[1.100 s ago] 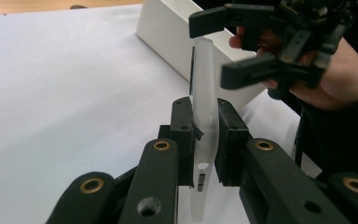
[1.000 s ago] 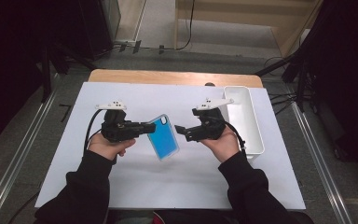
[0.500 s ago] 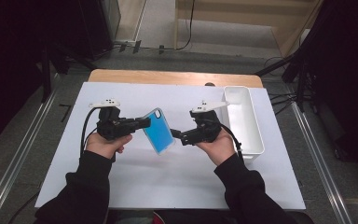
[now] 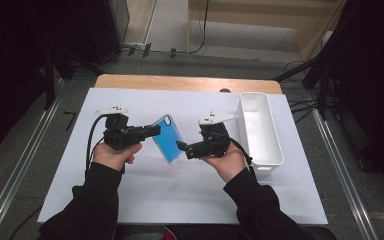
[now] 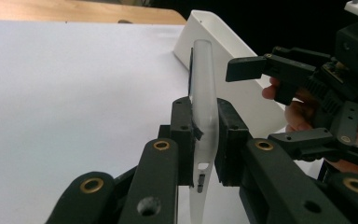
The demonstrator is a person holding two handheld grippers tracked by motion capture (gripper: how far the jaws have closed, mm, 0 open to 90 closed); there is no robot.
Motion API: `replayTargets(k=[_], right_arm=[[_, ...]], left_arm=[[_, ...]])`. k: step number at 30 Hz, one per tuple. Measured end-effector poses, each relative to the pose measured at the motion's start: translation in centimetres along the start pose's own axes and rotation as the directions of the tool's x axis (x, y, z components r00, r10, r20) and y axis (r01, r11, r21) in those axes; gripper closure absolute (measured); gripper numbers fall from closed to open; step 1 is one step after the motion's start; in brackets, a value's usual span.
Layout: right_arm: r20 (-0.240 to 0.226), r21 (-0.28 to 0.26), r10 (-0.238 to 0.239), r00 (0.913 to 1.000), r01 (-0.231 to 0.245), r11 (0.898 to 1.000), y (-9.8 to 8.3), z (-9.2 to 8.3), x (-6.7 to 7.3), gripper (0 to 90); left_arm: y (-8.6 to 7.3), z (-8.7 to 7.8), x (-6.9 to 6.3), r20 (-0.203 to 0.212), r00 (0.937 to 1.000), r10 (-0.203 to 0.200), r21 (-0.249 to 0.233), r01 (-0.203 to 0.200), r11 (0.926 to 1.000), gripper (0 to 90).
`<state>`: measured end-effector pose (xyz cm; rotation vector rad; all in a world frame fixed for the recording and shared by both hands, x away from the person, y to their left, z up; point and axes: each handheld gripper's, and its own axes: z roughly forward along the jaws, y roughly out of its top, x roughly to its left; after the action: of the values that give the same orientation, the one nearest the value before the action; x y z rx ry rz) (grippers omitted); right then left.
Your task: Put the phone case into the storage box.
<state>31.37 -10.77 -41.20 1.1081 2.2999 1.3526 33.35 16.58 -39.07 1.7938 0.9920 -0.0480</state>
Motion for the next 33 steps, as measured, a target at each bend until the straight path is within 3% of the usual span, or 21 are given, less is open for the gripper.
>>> replayTargets(k=[13,33], right_arm=[[0.022,0.002,0.006,0.9997,-0.006,1.000,-0.1,0.6,1.7,0.0],[0.029,0.012,0.006,0.9996,-0.007,1.000,-0.2,1.3,3.2,0.0]], left_arm=[[-0.2,0.4,-0.2,-0.001,0.9992,-0.040,0.002,0.040,0.9992,79.2],[-0.7,1.3,-1.4,0.020,0.9992,-0.034,0.010,0.034,0.9994,79.2]])
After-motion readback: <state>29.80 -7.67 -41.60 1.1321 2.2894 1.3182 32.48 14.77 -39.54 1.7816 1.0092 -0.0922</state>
